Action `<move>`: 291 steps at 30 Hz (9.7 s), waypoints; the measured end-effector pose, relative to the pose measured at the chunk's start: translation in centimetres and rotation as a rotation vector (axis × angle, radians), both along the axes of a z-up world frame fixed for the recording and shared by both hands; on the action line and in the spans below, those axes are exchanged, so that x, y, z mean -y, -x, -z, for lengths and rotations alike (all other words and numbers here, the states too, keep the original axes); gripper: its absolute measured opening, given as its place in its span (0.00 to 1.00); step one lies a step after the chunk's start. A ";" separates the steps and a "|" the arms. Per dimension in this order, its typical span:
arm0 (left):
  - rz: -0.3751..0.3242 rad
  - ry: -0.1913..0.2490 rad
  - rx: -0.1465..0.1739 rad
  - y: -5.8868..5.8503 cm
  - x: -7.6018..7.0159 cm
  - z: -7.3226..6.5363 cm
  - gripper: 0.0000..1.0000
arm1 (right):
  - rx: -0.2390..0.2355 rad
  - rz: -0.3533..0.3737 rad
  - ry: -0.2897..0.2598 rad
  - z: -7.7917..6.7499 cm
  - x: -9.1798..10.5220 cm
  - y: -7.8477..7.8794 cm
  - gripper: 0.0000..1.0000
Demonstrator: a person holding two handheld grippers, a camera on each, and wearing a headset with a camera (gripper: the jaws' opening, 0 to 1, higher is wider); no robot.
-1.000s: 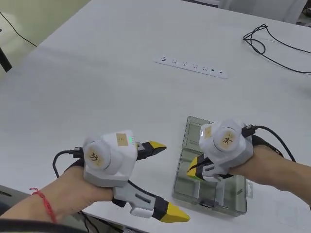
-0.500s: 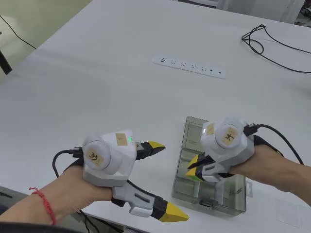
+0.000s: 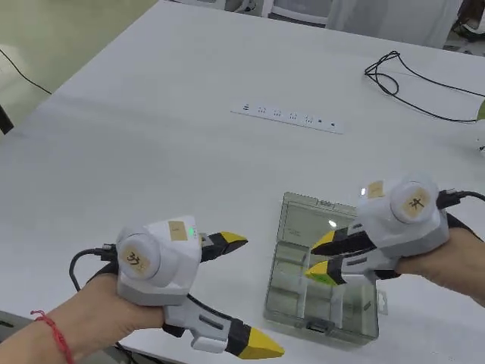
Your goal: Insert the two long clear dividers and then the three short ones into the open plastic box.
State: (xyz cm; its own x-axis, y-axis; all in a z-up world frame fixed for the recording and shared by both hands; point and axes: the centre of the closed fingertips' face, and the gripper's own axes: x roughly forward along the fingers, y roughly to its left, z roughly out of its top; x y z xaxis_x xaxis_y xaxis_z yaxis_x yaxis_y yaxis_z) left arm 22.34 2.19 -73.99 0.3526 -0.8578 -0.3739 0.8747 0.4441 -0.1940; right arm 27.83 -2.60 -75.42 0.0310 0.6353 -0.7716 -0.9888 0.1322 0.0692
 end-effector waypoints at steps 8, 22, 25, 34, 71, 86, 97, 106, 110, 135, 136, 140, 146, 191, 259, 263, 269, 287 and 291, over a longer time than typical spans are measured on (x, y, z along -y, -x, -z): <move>0.003 -0.015 0.000 0.3 -0.2 0.0 1.00 | 0.017 0.030 -0.010 -1.2 3.0 0.6 0.33; 0.006 -0.023 -0.002 0.4 -0.1 0.0 1.00 | 0.020 0.075 0.085 0.3 10.9 1.6 0.48; 0.005 -0.022 -0.003 0.4 -0.1 0.0 1.00 | 0.018 0.072 0.114 1.1 12.6 1.8 0.50; 0.003 -0.023 -0.012 0.4 -0.2 0.1 1.00 | 0.019 0.037 0.245 3.9 17.4 2.4 0.53; -0.018 -0.026 -0.021 0.0 -0.6 0.3 1.00 | 0.036 -0.079 0.452 10.3 22.2 1.7 0.33; -0.024 -0.021 -0.008 -0.2 -0.9 -0.2 1.00 | 0.050 -0.055 0.433 9.2 21.4 2.0 0.33; -0.043 0.007 -0.006 -0.8 -0.5 -1.4 0.98 | 0.134 -0.033 0.373 5.2 19.0 2.0 0.33; -0.056 0.048 -0.022 -1.6 0.9 -3.0 0.93 | 0.237 -0.048 0.355 1.4 16.3 1.9 0.33; -0.066 0.061 -0.045 -1.8 1.7 -3.5 0.87 | 0.271 -0.051 0.332 -0.3 14.7 2.1 0.33; -0.111 0.313 -0.394 -0.9 9.0 -6.1 0.45 | 0.401 -0.096 0.281 -5.9 8.0 4.9 0.33; -0.117 0.328 -0.416 -0.9 9.2 -6.2 0.42 | 0.406 -0.101 0.283 -6.0 7.9 5.0 0.33; -0.125 0.371 -0.474 -0.8 10.0 -6.2 0.34 | 0.423 -0.107 0.285 -6.5 7.4 5.1 0.33; -0.126 0.399 -0.520 -0.6 10.8 -6.1 0.26 | 0.425 -0.102 0.269 -7.2 6.7 5.5 0.33; -0.047 0.352 -0.447 0.4 10.8 -5.2 0.00 | 0.335 -0.054 0.156 -8.5 5.8 6.2 0.36; 0.269 0.261 -0.022 5.1 8.5 -7.2 0.10 | -0.168 -0.162 -0.117 -10.7 3.8 11.2 0.03; 0.236 0.254 -0.023 4.7 7.9 -6.8 0.17 | -0.157 -0.150 -0.121 -10.8 3.8 10.8 0.03; 0.182 0.234 -0.017 3.8 6.8 -6.3 0.30 | -0.138 -0.133 -0.125 -10.9 3.7 10.3 0.03; 0.082 0.151 0.008 1.6 4.0 -4.4 0.70 | -0.053 -0.095 -0.083 -9.7 3.7 6.6 0.03; 0.073 0.138 0.000 1.4 3.7 -4.0 0.77 | -0.029 -0.092 -0.068 -9.2 3.6 5.4 0.03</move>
State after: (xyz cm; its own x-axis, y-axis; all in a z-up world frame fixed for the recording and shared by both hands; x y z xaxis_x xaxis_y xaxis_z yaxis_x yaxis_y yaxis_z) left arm 20.95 -1.52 -70.03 0.2874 -0.9244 -0.2506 0.9037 0.3484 -0.2489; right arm 22.38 -6.16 -66.26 -0.0514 0.6856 -0.7261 -0.9940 0.0349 0.1034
